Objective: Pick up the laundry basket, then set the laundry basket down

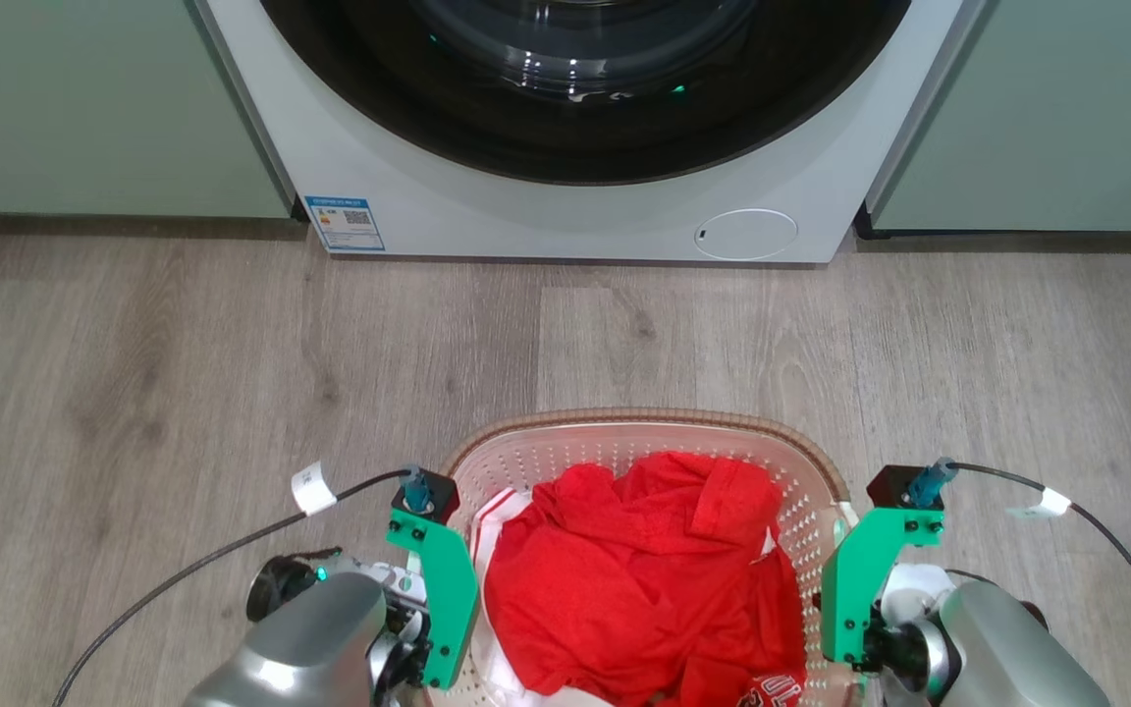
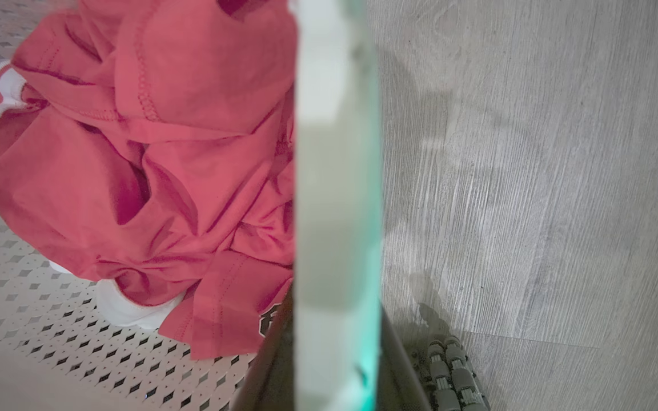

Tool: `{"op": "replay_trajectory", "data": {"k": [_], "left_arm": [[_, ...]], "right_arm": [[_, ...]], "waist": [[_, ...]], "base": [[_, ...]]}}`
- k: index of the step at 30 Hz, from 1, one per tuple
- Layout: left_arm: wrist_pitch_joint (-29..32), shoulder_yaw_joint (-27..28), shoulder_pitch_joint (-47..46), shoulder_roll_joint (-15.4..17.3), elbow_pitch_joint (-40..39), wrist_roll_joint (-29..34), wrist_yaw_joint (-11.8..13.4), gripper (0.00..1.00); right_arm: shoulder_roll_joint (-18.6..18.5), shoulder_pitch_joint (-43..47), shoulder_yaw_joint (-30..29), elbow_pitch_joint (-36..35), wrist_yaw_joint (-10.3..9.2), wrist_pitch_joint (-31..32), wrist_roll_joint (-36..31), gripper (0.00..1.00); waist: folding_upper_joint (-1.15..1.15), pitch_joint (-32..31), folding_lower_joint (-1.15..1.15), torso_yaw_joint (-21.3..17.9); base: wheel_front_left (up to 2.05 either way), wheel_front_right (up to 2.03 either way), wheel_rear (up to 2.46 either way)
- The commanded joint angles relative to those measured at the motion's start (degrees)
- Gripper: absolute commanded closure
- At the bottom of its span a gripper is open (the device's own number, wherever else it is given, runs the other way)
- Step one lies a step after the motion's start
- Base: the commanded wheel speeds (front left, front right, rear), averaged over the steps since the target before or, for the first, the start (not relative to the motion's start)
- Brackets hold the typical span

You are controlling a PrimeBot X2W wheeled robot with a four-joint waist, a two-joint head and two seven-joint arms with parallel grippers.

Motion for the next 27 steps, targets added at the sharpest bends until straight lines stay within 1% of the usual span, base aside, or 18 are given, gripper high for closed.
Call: {"op": "replay_trajectory", "data": {"k": [1, 17, 27], "left_arm": [[0.0, -0.2, -0.4, -0.9, -2.7, 0.0, -0.7, 1.0], [-0.3, -0.4, -0.7, -0.4, -3.9, -0.3, 0.1, 1.0], [-2.2, 0.0, -3.5, -0.1, -4.1, 0.5, 1.8, 1.0]], "right_arm": [[3.0, -2.2, 1.5, -4.4, 0.94, -0.3, 0.0, 1.0], [3.5, -1.7, 0.3, -6.1, 0.94, 0.4, -1.3, 1.0], [3.7, -4.4, 0.0, -6.9, 0.94, -2.3, -2.6, 1.0]], "waist": [[0.0, 0.0, 0.0, 0.0], [0.0, 1.5, 0.0, -0.5], [0.0, 8.1, 0.0, -1.3]], "base": [[0.0, 0.0, 0.0], [0.0, 0.0, 0.0], [0.0, 0.0, 0.0]]}}
